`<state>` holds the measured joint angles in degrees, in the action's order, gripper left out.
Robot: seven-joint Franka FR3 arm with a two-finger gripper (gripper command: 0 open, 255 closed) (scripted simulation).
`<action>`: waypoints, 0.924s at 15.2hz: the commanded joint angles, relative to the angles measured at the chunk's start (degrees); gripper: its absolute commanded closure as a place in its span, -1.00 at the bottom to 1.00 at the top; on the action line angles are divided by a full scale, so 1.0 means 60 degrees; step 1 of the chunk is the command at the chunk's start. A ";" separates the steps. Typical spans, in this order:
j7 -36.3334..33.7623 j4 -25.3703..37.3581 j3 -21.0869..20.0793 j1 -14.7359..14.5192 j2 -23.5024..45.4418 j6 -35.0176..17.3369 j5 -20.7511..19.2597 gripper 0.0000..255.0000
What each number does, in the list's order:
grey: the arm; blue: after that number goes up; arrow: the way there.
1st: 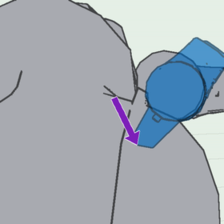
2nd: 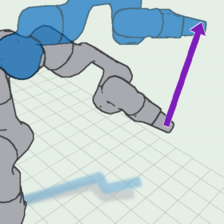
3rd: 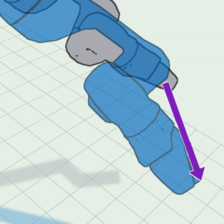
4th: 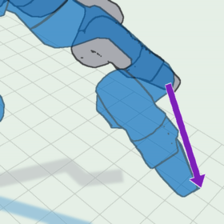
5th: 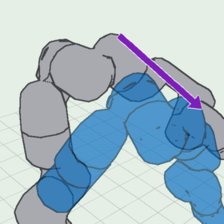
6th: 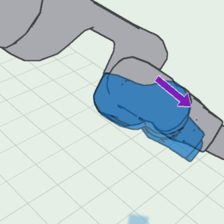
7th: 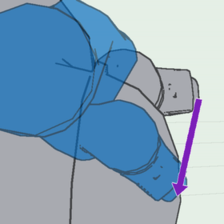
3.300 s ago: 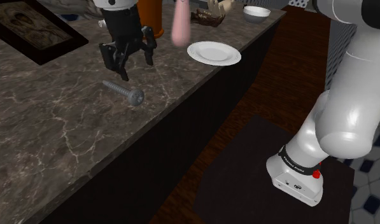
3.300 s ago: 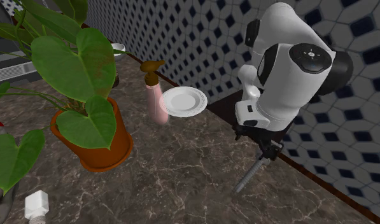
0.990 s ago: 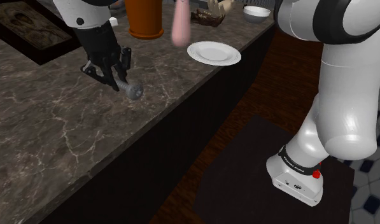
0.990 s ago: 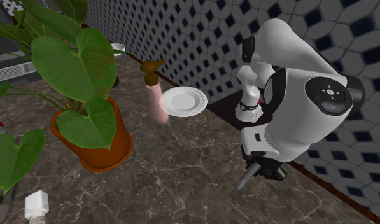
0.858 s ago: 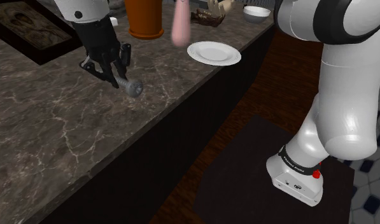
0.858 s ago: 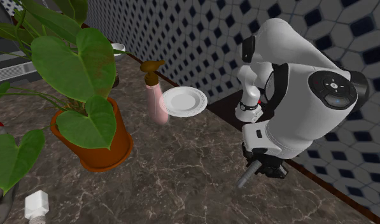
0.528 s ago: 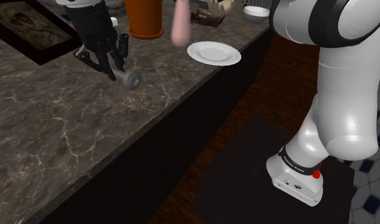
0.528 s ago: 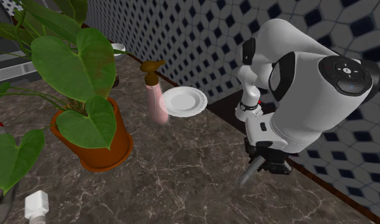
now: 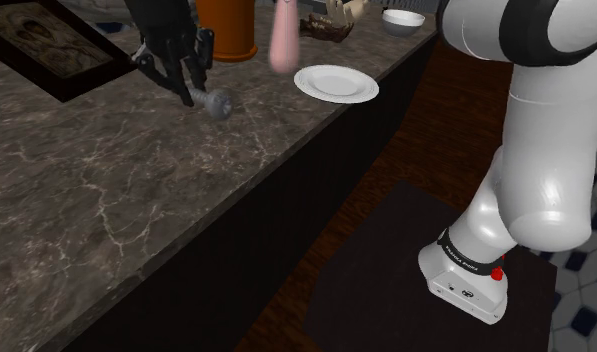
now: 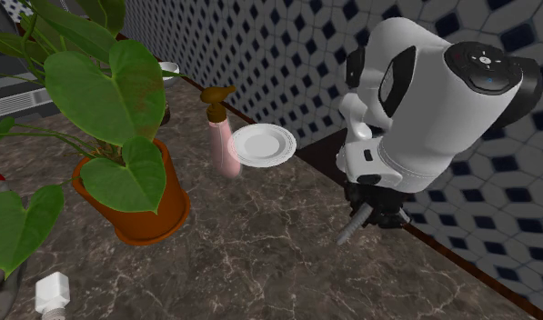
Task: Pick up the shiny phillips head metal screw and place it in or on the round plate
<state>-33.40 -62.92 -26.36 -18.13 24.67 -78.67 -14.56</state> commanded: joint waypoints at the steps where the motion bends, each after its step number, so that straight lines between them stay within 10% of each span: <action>1: 0.0377 -0.1048 0.0026 0.0574 -0.0724 -0.0400 0.0272 1.00; 14: 0.3406 -0.5256 0.1128 0.2914 -0.4024 -0.1893 0.1405 1.00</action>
<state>-14.54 -93.33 -20.30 -1.47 1.44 -89.56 -6.34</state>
